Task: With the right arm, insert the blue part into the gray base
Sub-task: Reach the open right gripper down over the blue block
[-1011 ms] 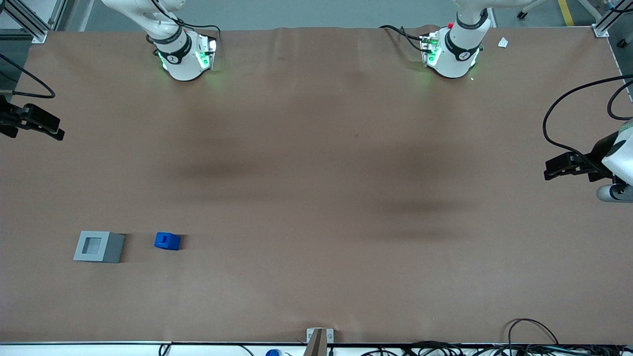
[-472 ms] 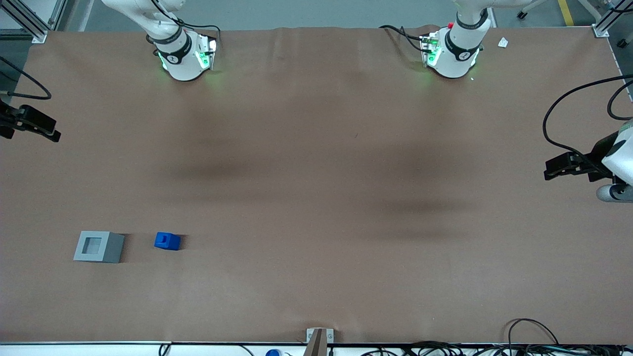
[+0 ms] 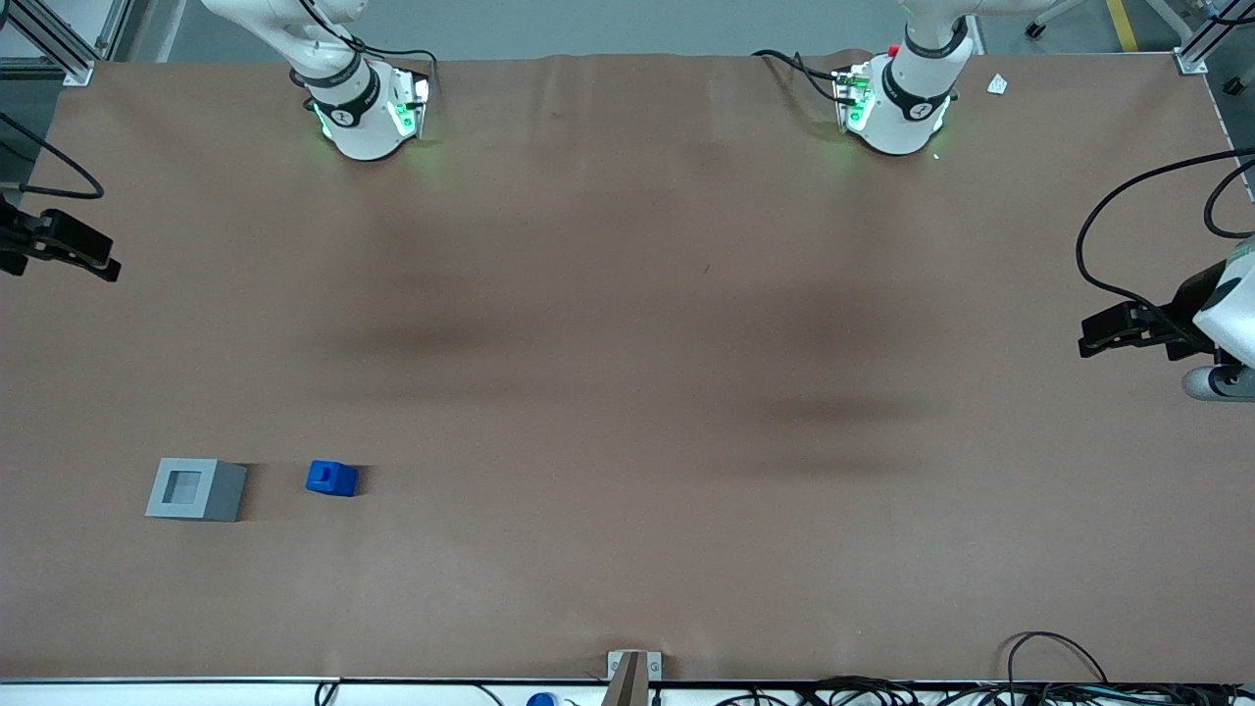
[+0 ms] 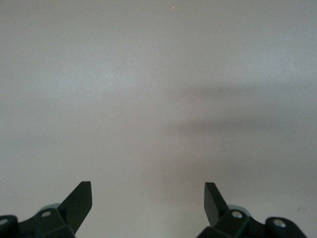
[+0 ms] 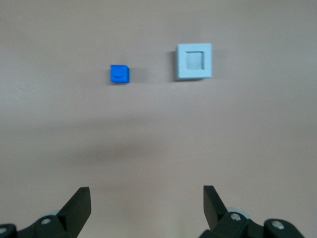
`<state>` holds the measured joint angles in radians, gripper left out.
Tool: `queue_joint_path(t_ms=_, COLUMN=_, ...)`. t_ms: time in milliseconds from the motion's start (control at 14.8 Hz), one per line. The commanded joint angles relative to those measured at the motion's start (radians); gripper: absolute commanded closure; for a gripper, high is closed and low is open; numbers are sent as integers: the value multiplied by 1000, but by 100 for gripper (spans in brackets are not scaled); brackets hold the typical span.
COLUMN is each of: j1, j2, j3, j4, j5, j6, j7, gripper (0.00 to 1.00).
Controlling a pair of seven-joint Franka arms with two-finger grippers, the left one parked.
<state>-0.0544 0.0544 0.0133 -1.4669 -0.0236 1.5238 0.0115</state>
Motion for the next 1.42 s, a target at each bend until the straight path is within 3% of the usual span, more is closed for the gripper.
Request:
queue_joint_path(t_ms=0, j1=10, j2=31, j3=5, j4=-15, j5=46, j6=59, j7=13, gripper=0)
queue_joint_path(t_ms=404, j1=41, j2=244, j3=4, j4=-30, j5=50, j6=274, j7=22, gripper=0)
queue_joint_path(t_ms=809, j1=114, j2=497, j3=4, j4=-24, j5=33, j6=537, j7=152, gripper=0)
queue_joint_path(t_ms=944, j1=137, j2=547, j3=2, j4=-23, j5=31, j6=564, j7=179, gripper=0)
queue_joint_path(t_ms=1348, j1=83, j2=637, j3=-1, j4=-15, j5=47, j6=659, j7=206, gripper=0)
